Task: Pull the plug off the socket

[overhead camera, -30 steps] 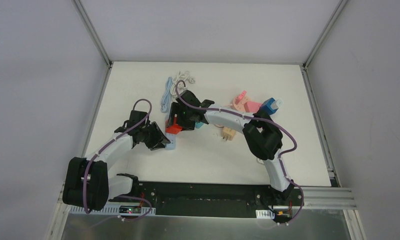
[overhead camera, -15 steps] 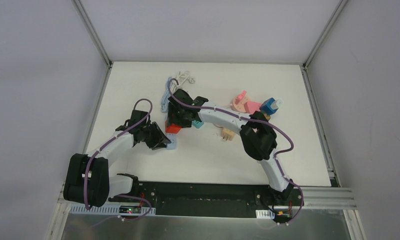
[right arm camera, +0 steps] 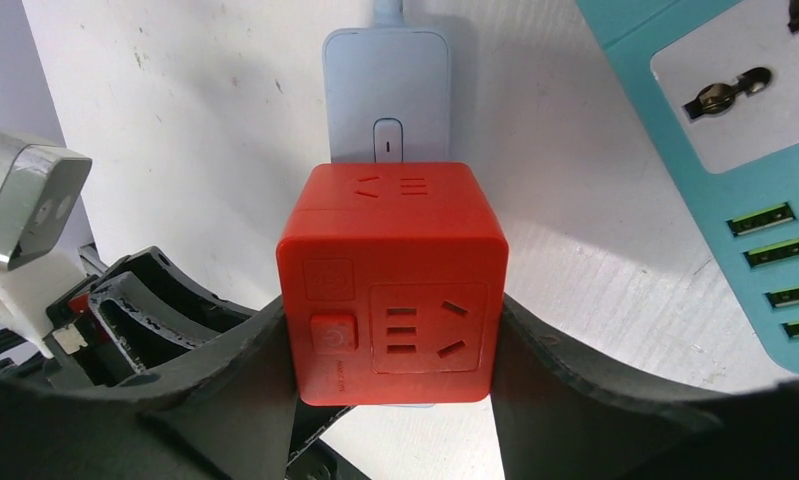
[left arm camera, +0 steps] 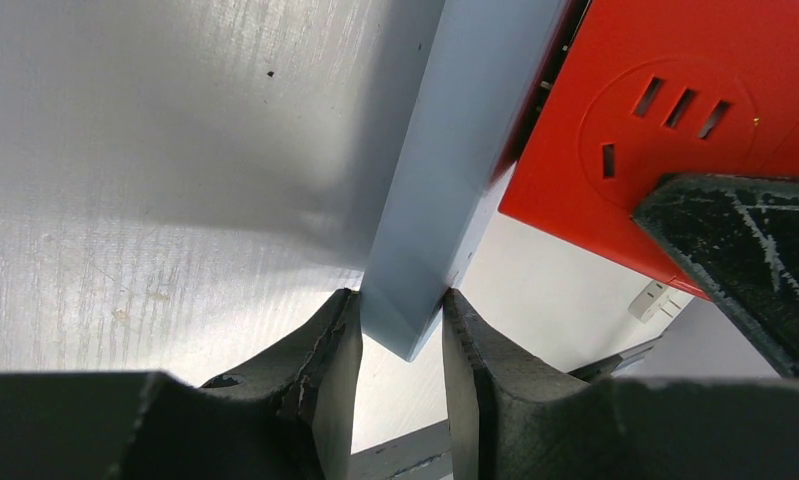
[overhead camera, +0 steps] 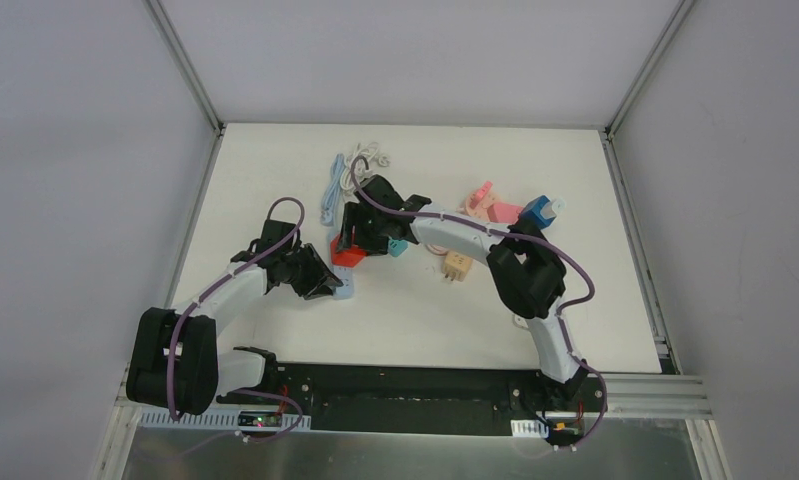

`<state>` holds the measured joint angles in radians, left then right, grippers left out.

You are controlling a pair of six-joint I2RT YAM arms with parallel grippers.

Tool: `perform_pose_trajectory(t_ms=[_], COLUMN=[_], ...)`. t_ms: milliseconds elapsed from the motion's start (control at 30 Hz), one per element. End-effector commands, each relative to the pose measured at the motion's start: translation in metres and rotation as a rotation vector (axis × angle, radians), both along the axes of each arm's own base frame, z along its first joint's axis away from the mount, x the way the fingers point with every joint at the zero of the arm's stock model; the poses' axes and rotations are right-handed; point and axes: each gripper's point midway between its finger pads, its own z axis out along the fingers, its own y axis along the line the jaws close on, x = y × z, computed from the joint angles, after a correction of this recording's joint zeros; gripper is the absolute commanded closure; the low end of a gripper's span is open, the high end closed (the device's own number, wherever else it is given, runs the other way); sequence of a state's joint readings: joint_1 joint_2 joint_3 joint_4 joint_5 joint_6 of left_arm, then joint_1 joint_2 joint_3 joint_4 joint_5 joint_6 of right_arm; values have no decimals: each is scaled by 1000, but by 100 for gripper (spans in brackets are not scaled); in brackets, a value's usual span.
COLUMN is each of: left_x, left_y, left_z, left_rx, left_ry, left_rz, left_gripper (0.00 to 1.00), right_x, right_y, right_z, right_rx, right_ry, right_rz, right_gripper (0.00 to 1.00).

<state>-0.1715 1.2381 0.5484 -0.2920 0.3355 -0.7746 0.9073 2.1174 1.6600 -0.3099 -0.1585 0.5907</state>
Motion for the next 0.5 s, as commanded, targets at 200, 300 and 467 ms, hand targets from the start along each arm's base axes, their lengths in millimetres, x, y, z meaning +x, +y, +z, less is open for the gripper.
perform_pose_trajectory(t_ms=[200,300,467], left_x=[-48,-49,-50], left_y=[32,33,35], left_z=[-41,-42,-42], left_rx=[190,196,207], left_ry=[202,204,196], left_rz=[37,39,40], left_gripper=[96,98,100], right_x=[-7,-7,-18], right_y=[0,0,19], right_z=[41,51,93], right_rx=[-173,-61,288], right_ry=[-204,-132,-34], right_rz=[-65,-62,44], right_gripper=[100,100,100])
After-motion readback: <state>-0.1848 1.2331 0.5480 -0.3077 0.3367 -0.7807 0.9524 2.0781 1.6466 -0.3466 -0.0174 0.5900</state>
